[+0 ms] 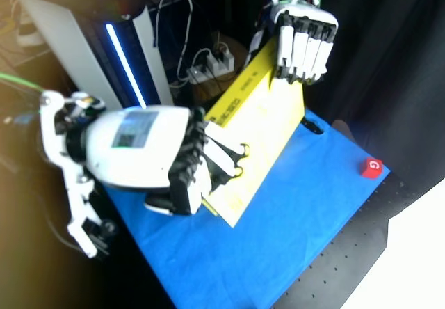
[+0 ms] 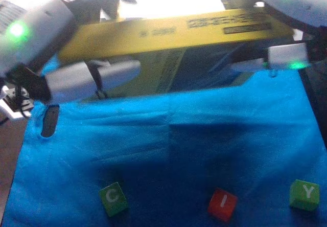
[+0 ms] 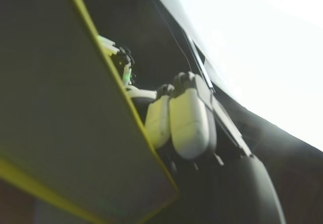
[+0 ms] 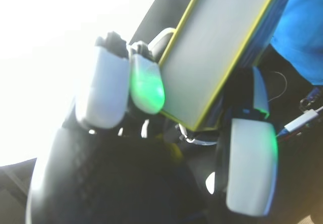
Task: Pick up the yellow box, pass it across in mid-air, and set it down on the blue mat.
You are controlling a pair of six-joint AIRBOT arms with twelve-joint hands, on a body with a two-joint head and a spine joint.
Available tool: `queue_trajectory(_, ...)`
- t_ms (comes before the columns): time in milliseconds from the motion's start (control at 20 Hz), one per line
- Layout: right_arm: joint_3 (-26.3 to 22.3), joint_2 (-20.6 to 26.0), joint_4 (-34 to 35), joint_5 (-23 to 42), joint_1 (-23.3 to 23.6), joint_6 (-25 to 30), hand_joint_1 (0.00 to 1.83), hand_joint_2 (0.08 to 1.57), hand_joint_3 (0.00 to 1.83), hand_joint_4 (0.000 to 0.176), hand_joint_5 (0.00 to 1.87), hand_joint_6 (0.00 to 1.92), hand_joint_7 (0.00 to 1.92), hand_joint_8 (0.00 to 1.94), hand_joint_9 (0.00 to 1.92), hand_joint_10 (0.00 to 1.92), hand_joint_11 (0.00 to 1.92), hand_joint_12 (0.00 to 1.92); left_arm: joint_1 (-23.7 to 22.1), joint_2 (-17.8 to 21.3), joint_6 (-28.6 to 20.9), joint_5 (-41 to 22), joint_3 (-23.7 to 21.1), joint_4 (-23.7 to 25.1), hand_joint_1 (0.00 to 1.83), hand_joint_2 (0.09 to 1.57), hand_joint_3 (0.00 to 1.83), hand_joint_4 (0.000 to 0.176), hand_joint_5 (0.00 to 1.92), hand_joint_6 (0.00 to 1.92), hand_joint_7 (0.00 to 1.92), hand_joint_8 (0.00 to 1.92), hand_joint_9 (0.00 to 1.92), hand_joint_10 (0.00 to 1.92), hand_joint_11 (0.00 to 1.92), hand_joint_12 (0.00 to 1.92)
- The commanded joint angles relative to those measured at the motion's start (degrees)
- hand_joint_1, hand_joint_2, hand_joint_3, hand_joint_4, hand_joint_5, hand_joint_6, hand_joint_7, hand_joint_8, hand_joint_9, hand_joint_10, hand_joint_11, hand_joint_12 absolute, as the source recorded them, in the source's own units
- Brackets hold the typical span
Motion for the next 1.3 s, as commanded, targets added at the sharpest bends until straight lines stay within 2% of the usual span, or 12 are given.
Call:
queue_trajectory(0,-0.26,0.35,1.68,7.74,0.84,-0.24,1.44,1.27,0.0,0.0,1.15,1.92,1.34,1.94,1.49,1.92,1.58,1.92,0.11,0.57,-0.14,-9.17,0.08,-0.35,0.48,1.1,0.0,0.077,0.0,0.0,0.0,0.0,0.0,0.0,0.0,0.01)
queue_trajectory(50,-0.75,0.85,1.68,7.95,0.84,-0.24,1.45,1.26,0.0,0.0,1.15,1.92,1.34,1.94,1.48,1.92,1.57,1.92,0.63,0.68,0.07,-9.3,-0.11,-0.81,0.54,1.05,0.0,0.081,0.0,0.0,0.0,0.0,0.0,0.0,0.0,0.0)
queue_trajectory(100,-1.3,1.7,1.68,8.25,0.83,-0.24,1.47,1.25,0.0,0.0,1.18,1.92,1.38,1.94,1.51,1.92,1.59,1.92,1.18,0.92,0.29,-9.63,-0.33,-1.21,0.51,1.02,0.0,0.127,0.0,0.0,0.0,0.0,0.0,0.0,0.0,0.0)
queue_trajectory(150,-1.94,2.91,1.68,8.51,0.83,-0.24,1.47,1.26,0.0,0.0,1.18,1.92,1.39,1.94,1.53,1.92,1.59,1.92,1.77,1.31,0.3,-10.02,-0.54,-1.85,0.47,1.03,0.0,0.138,0.0,0.0,0.0,0.0,0.0,0.0,0.0,0.0)
queue_trajectory(250,-3.48,5.81,1.68,9.15,0.8,-0.24,1.56,1.24,0.0,0.0,1.18,1.92,1.37,1.94,1.5,1.92,1.58,1.92,3.34,2.31,0.5,-11.43,-0.98,-3.69,0.41,1.11,0.02,0.098,0.0,0.0,0.0,0.0,0.0,0.0,0.0,0.0)
queue_trajectory(350,-5.71,9.36,2.67,11.98,-1.68,-0.24,1.62,1.22,0.0,0.0,1.16,1.92,1.36,1.94,1.49,1.92,1.56,1.92,6.4,3.88,0.96,-14.53,-1.96,-7.12,0.3,1.14,0.02,0.089,0.0,0.0,0.0,0.0,0.0,0.0,0.0,0.0)
queue_trajectory(500,-8.69,14.27,7.27,19.39,-8.87,-0.24,1.66,1.18,0.0,0.0,1.12,1.92,1.35,1.94,1.49,1.92,1.58,1.92,10.38,5.35,1.24,-18.41,-2.95,-11.42,0.29,1.17,0.02,0.111,0.0,0.0,0.0,0.0,0.0,0.0,0.0,0.0)
queue_trajectory(600,-11.0,17.07,11.15,26.2,-14.79,-0.25,1.69,1.18,0.0,0.0,1.11,1.92,1.36,1.94,1.51,1.92,1.59,1.92,12.29,5.75,1.26,-20.83,-3.48,-13.71,0.3,1.18,0.02,0.148,0.0,0.0,0.0,0.0,0.0,0.0,0.0,0.0)
queue_trajectory(800,-13.5,18.1,24.12,44.79,-34.18,2.28,1.62,1.2,0.0,0.0,1.12,1.92,1.36,1.94,1.51,1.92,1.54,1.92,14.19,5.78,1.26,-22.66,-3.79,-16.33,0.28,1.19,0.01,0.138,0.0,0.0,0.0,0.0,0.0,0.0,0.0,0.0)
queue_trajectory(950,-11.0,16.37,29.04,48.34,-41.81,10.37,1.57,1.17,0.0,0.0,1.08,1.92,1.3,1.94,1.45,1.92,1.52,1.92,14.18,5.73,1.26,-22.76,-3.9,-16.67,0.32,1.21,0.01,0.122,0.0,0.0,0.0,0.0,0.0,0.0,0.0,0.0)
queue_trajectory(1100,-9.37,14.67,29.54,48.24,-42.67,11.85,1.56,1.17,0.0,0.0,1.07,1.92,1.31,1.94,1.45,1.92,1.53,1.92,14.18,5.62,1.26,-22.68,-3.89,-16.74,0.33,1.23,0.02,0.098,0.0,0.0,0.0,0.0,0.0,0.0,0.0,0.0)
queue_trajectory(1250,-8.92,14.3,28.68,48.22,-42.62,11.88,1.57,1.17,0.0,0.0,1.11,1.92,1.34,1.94,1.45,1.92,1.54,1.92,14.14,5.0,1.25,-22.6,-3.64,-16.75,0.32,1.22,0.01,0.123,0.0,0.0,0.0,0.0,0.0,0.0,0.0,0.0)
